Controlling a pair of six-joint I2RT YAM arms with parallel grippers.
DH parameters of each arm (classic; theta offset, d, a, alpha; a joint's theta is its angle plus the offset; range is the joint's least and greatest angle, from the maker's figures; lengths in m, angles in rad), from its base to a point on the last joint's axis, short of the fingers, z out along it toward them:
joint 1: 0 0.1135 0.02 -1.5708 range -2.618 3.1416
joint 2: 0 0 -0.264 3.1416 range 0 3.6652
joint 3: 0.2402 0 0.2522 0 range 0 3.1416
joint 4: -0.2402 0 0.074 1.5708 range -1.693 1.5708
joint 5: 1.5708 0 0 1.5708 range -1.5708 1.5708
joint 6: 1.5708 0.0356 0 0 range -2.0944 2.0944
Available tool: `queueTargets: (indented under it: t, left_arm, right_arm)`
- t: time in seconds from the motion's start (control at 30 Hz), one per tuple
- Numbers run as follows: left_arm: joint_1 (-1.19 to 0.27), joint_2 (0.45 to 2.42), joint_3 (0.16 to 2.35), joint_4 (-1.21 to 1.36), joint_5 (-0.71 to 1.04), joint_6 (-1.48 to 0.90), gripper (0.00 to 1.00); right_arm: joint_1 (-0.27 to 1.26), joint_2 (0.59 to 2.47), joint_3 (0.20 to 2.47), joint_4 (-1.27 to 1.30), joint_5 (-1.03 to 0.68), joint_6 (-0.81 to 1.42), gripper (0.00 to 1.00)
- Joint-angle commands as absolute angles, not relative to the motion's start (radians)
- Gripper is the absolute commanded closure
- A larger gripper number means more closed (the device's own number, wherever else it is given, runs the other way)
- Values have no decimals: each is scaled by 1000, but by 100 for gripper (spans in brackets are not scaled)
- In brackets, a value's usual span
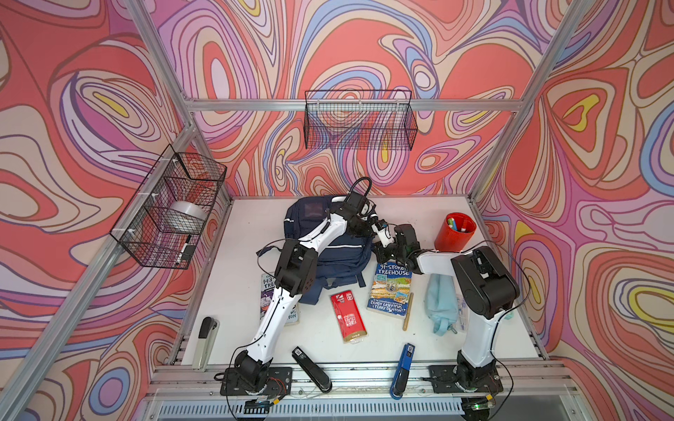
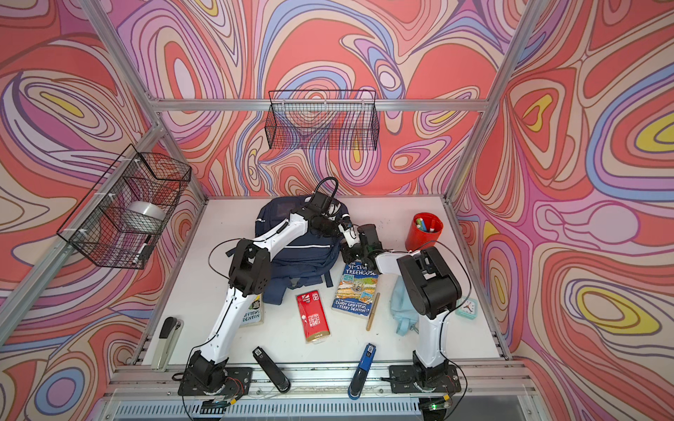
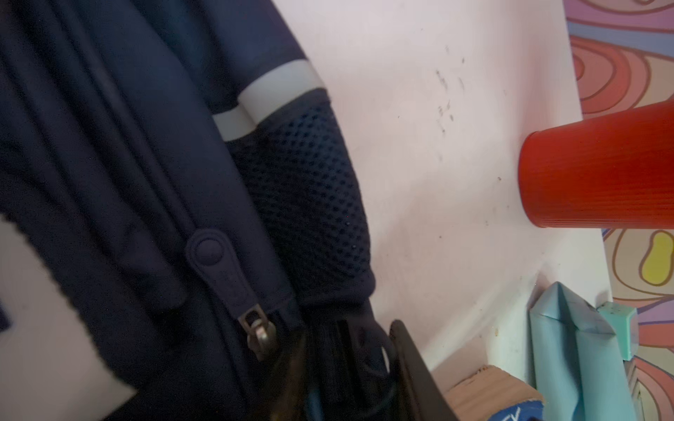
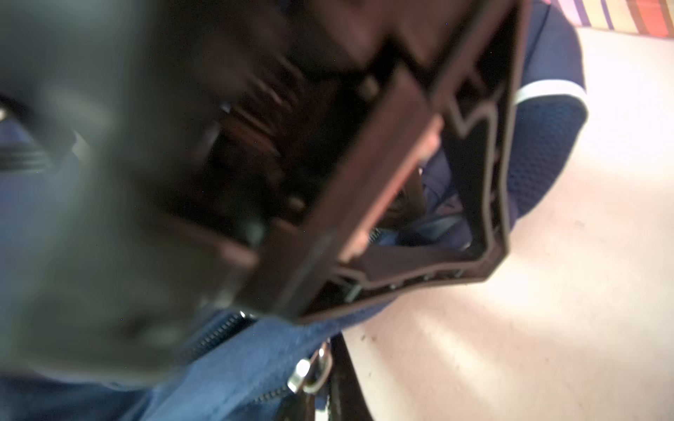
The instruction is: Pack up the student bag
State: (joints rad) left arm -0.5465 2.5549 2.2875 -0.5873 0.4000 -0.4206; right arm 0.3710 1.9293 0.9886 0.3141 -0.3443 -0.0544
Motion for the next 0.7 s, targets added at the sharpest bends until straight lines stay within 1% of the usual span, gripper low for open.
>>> queueTargets:
  t: [0.0, 0.1, 0.13, 0.17, 0.2, 0.23, 0.27, 0.3, 0.33, 0.37, 0.4, 0.53, 0.67]
  left_arm:
    - [-554, 2599, 2244, -632, 374, -444, 64]
    - [-554, 2571, 2181, -544, 416, -467, 39]
    - [-555, 2571, 2182, -535, 432, -471, 29]
    - [-555, 2573, 2184, -527, 452, -466, 23]
    - [-557, 2574, 2181, -511, 473, -463, 21]
    - [-558, 2580, 2187, -503, 491, -457, 24]
    - [-560, 2591, 2201, -506, 515, -449, 32]
    - [-560, 2610, 2224, -519, 542, -445, 51]
    - [-560, 2629, 2254, -546, 550, -439, 75]
    - [-561, 2650, 2288, -584, 550, -429, 97]
    - [-558, 2658, 2302, -604, 554, -419, 100]
    - [-533, 2619, 2249, -543, 579, -480, 100]
    - [-494, 2555, 2203, -434, 602, -610, 100]
  right_arm:
    - [387, 1885, 979, 401, -366, -88, 100]
    - [388, 1904, 1001, 346, -360, -117, 100]
    - [388, 1904, 999, 344, -355, -125, 100]
    - [387, 1905, 999, 344, -348, -131, 100]
    - [388, 1902, 1001, 338, -344, -137, 100]
    - [388, 1902, 1005, 335, -339, -143, 100]
    - [388, 1905, 1009, 334, -336, -146, 100]
    - [388, 1907, 1014, 331, -331, -149, 100]
    - [388, 1911, 1022, 323, -333, -152, 100]
    - [388, 1916, 1031, 314, -337, -153, 100]
    - [389, 1920, 1040, 301, -339, -156, 100]
    - [408, 1904, 1024, 288, -296, -173, 100]
    - [490, 1891, 1009, 232, -208, -216, 100]
